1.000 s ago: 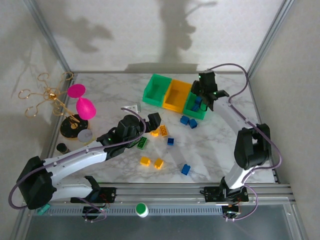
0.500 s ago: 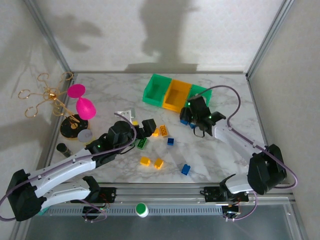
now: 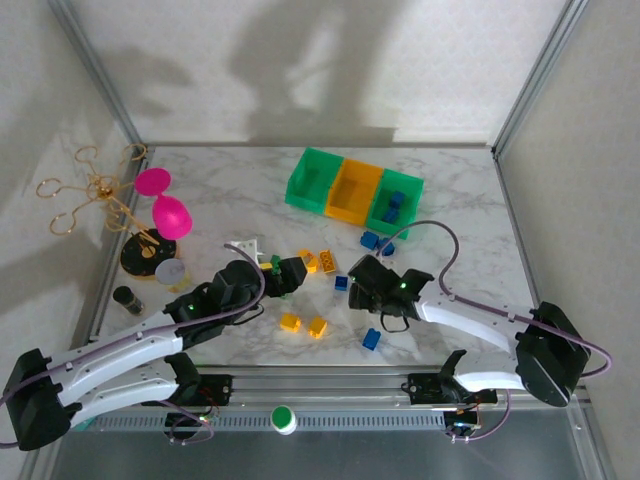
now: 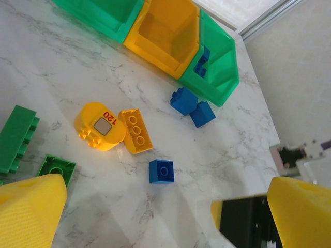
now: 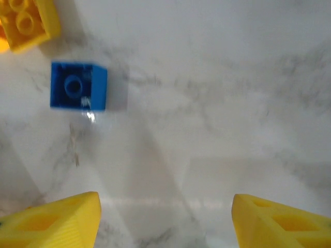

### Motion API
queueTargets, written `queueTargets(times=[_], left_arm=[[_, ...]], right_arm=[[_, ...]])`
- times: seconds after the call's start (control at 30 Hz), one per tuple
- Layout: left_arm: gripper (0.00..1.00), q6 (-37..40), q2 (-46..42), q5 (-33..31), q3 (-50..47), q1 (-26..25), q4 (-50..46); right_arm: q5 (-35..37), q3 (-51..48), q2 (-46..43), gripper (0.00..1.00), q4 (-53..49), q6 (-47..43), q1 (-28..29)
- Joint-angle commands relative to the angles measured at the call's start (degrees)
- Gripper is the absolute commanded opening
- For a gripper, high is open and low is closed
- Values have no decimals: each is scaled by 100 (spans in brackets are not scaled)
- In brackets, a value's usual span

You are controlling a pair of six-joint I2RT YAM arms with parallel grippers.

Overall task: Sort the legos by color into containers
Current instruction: Pick up the lego from the bottom-center of the table.

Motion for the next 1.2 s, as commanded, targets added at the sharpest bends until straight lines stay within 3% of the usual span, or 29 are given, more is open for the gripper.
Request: queueTargets(times=[0.0, 0.3, 0.63, 0.93, 1.17], left_arm=[[99, -65, -142, -118, -64, -45, -267], [99, 20, -210, -28, -104, -45, -574], [100, -58, -255, -69, -138, -45, -562], [99, -107, -368, -151, -229, -46, -518], [99, -168, -400, -280, -253, -45, -459]], right_arm=[[83, -158, -32, 69, -548, 1106, 499], [-91, -633, -88, 72, -601, 2340, 1323], [164, -254, 564, 54, -612, 2251, 1517], [260, -105, 565, 37, -741, 2154, 1517], [377, 107, 513, 32, -775, 1945, 1501]])
